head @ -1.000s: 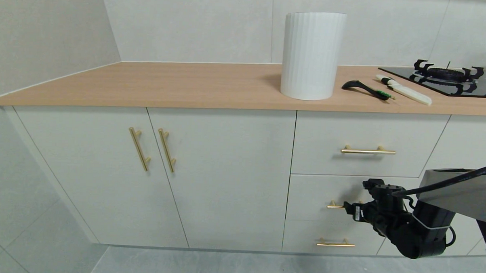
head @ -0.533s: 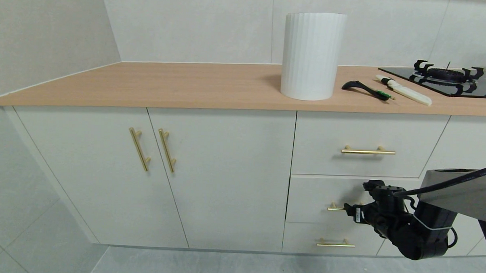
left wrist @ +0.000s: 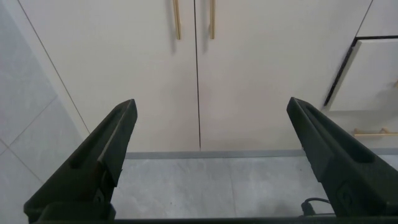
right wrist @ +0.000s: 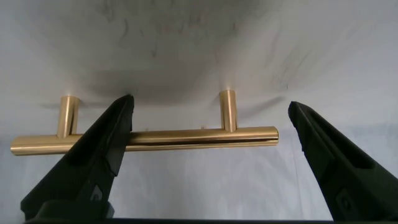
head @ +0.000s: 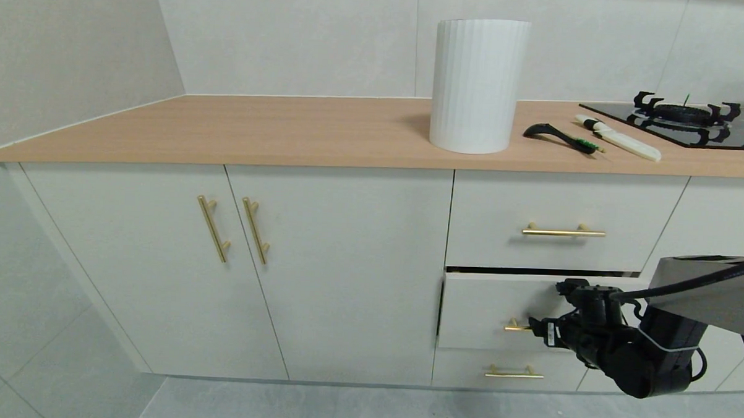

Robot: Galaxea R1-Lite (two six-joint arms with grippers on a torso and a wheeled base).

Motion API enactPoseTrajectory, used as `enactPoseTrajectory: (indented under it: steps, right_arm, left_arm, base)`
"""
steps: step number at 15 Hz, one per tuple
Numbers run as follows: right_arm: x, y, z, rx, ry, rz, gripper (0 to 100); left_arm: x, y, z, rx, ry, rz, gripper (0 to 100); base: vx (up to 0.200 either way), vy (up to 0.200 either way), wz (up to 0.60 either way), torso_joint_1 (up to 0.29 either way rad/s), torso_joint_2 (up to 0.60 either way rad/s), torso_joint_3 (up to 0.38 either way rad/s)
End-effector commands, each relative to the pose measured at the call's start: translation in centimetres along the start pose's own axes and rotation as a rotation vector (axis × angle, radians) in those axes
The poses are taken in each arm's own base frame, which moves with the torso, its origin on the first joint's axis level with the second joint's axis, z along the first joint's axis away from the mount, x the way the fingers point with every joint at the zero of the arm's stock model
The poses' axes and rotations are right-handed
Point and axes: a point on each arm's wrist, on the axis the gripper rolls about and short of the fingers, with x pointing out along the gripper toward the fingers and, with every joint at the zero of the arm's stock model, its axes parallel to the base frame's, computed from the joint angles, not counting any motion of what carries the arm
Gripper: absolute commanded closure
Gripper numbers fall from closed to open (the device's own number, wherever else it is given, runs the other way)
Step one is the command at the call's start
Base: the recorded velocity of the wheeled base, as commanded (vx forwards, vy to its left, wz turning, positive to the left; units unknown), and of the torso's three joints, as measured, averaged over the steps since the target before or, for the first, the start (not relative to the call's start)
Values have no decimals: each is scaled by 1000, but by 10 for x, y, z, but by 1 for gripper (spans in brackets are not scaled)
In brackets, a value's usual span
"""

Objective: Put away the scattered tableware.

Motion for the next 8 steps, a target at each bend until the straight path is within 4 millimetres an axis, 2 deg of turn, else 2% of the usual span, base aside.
enactPoseTrajectory:
  steps: [1,4,5,8]
  right_arm:
    - [-27,-3,20,-3,21,43,0]
    - [-73,-7,45,-13,81,127,0]
    - [-109,-7,62,-25,97,172,0]
    - [-162,-4,84,-44,59,244,0]
  left_arm:
    - [0,0,0,0,0,0,0]
    - [0,0,0,0,0,0,0]
    - [0,0,0,0,0,0,0]
    - [0,0,0,0,0,0,0]
  base:
    - [0,0,0,0,0,0]
    - [0,0,0,0,0,0]
    - [0,0,0,0,0,0]
    - [0,0,0,0,0,0]
